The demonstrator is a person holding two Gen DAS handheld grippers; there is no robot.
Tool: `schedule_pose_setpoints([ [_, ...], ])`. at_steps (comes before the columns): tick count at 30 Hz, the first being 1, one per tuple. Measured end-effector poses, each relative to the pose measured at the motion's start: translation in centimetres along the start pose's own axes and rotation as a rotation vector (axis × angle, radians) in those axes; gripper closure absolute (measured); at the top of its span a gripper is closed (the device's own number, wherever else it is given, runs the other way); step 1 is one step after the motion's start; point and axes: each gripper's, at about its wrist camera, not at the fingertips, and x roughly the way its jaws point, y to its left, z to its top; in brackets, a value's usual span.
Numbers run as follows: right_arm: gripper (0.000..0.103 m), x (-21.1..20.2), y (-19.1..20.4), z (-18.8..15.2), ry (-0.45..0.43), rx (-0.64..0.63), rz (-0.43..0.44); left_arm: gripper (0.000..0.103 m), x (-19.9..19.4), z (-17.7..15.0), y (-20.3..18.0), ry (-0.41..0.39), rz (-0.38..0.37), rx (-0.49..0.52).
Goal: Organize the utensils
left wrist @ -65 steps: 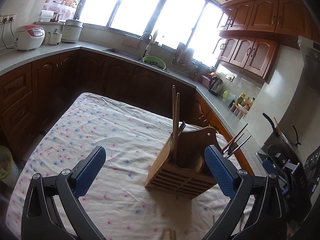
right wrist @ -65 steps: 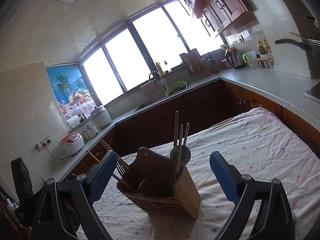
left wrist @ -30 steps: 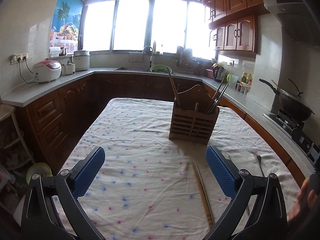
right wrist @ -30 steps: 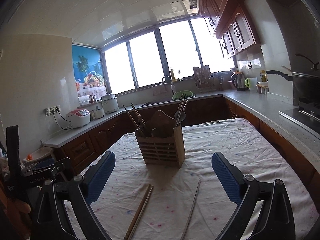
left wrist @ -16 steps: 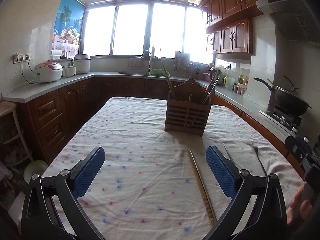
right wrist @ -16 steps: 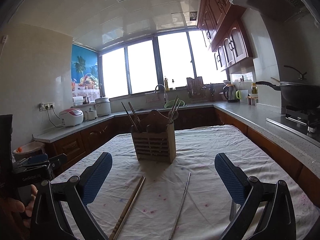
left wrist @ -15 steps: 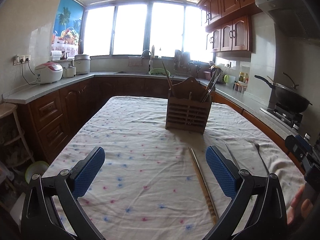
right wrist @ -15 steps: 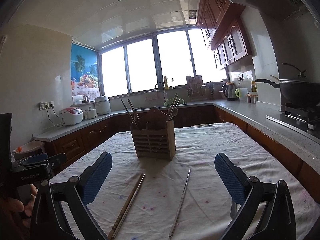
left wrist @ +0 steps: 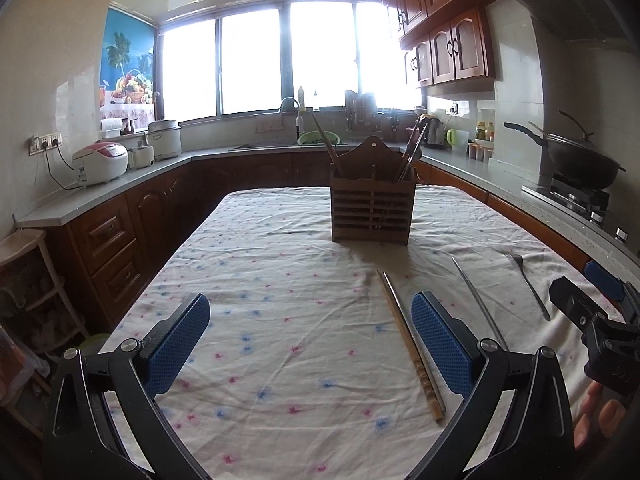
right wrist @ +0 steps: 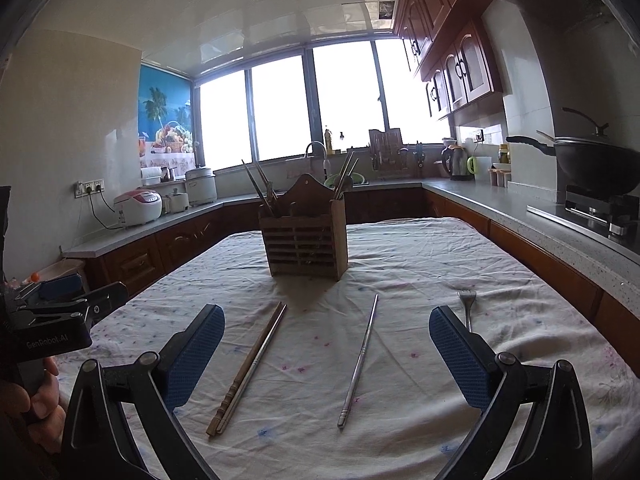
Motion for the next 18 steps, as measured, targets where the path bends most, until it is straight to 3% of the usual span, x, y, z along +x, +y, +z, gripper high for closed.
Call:
schedule_pose_setpoints([
  [18,0.0,-0.66,0.19,-0.01,-0.004,0.003,0.008,0.0,-0.72,0.12,0.62,-0.002,0.002,-0.033],
])
